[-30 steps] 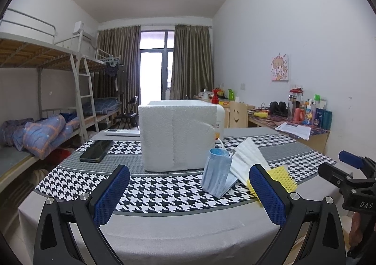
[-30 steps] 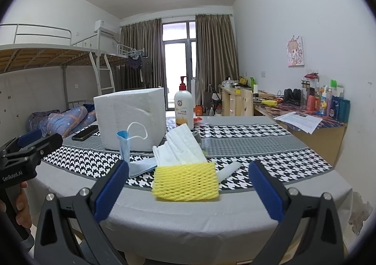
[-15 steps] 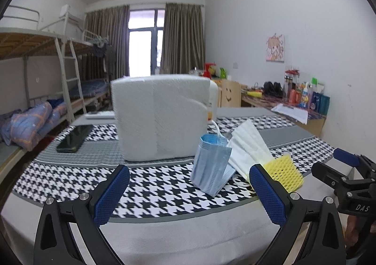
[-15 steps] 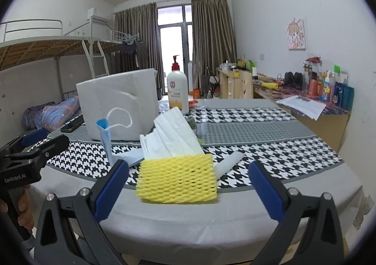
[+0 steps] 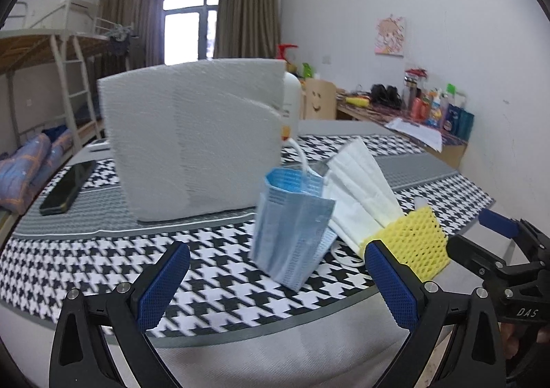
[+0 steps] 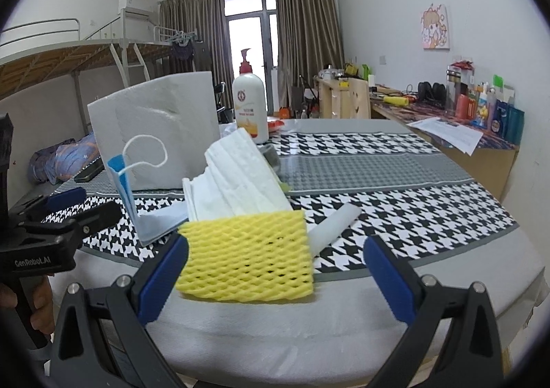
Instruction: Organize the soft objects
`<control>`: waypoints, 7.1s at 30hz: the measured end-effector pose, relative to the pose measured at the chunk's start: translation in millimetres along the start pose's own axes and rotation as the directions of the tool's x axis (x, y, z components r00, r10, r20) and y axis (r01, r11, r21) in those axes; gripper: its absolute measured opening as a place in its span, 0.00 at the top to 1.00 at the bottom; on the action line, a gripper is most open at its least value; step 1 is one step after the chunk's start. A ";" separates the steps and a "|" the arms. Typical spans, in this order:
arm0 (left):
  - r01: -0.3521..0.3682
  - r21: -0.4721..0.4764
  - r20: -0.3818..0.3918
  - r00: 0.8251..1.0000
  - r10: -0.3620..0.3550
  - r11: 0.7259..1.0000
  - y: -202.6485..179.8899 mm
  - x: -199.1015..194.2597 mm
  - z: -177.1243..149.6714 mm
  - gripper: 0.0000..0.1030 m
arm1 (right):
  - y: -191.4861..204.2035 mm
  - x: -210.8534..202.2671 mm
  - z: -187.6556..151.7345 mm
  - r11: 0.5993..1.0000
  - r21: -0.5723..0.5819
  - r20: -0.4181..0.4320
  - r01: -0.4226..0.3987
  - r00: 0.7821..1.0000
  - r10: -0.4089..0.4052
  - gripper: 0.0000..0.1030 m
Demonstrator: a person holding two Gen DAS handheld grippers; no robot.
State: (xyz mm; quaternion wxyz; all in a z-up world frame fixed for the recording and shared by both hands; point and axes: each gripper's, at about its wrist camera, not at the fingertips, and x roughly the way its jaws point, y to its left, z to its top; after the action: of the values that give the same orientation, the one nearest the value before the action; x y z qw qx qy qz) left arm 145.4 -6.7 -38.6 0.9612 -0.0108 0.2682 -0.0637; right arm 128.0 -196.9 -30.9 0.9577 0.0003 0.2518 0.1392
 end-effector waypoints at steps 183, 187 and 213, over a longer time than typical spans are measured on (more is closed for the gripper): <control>-0.086 -0.089 0.049 0.995 0.090 0.992 95.1 -33.8 10.3 0.96 | 83.2 61.8 58.2 0.926 -0.185 -0.183 -0.330 0.937 0.298 0.91; -0.103 -0.076 0.107 0.988 0.111 0.992 88.3 -60.0 19.7 0.96 | 78.2 29.4 67.6 0.925 -0.181 -0.103 -0.335 0.941 0.321 0.91; -0.155 -0.006 0.273 0.950 0.151 0.988 58.5 -139.3 61.3 0.96 | 64.9 -38.4 105.4 0.932 -0.190 0.117 -0.310 0.935 0.335 0.91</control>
State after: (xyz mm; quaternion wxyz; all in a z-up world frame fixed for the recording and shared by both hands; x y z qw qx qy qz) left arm 65.8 68.4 82.3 0.9911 0.0089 0.1327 0.0109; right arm 129.5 -137.3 84.3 0.9343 -0.0292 0.1640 0.3151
